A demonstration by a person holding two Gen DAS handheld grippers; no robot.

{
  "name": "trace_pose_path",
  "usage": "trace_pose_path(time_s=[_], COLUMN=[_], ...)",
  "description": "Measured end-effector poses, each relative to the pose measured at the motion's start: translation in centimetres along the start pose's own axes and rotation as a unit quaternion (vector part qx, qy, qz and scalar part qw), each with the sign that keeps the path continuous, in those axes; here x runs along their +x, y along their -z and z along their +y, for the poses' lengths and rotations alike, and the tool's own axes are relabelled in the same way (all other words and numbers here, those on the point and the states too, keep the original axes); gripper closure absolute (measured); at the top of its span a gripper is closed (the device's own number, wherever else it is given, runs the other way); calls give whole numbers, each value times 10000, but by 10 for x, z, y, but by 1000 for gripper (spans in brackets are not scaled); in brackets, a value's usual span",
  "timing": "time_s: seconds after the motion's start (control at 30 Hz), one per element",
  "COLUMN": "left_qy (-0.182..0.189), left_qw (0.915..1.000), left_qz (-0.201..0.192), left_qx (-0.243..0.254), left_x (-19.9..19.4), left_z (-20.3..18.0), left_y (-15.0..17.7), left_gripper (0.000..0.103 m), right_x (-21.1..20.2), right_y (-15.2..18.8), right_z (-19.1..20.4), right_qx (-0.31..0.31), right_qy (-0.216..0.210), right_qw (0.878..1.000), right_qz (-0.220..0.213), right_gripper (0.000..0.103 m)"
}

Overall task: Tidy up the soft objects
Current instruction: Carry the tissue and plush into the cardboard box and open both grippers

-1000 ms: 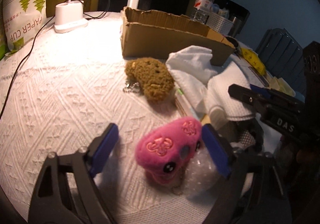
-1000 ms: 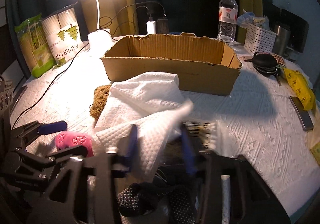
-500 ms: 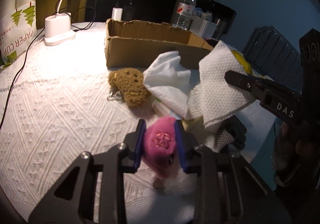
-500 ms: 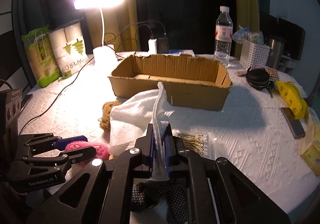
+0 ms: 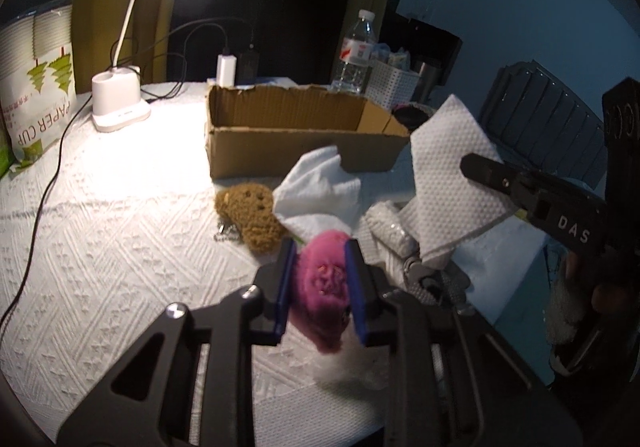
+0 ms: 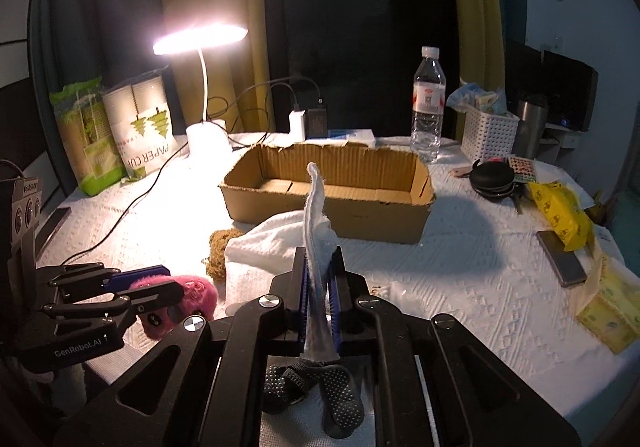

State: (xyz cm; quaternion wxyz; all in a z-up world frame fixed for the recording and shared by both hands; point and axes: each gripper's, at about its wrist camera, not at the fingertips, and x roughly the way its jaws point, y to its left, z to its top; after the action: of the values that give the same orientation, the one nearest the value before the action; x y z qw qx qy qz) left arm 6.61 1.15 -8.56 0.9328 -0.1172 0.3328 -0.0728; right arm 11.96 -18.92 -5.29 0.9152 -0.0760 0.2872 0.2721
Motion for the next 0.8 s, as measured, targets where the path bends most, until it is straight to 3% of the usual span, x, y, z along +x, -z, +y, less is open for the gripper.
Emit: trace_pose_path(time_s=[0.4,0.8], left_qy=[-92,-93], left_qw=[9987,9972], left_qz=[-475,-688], left_qx=[159,289], left_x=[-24,-14], left_z=[-8,-6], left_y=[-42,-87], left_gripper=[78,78], right_x=[-15,-5], right_y=[-30,-61], right_z=[-14,-32], right_qx=[120,145], right_qy=[-66,-12], right_qw=[9996,9993], right_qz=[-235,-341], right_gripper=[93,93])
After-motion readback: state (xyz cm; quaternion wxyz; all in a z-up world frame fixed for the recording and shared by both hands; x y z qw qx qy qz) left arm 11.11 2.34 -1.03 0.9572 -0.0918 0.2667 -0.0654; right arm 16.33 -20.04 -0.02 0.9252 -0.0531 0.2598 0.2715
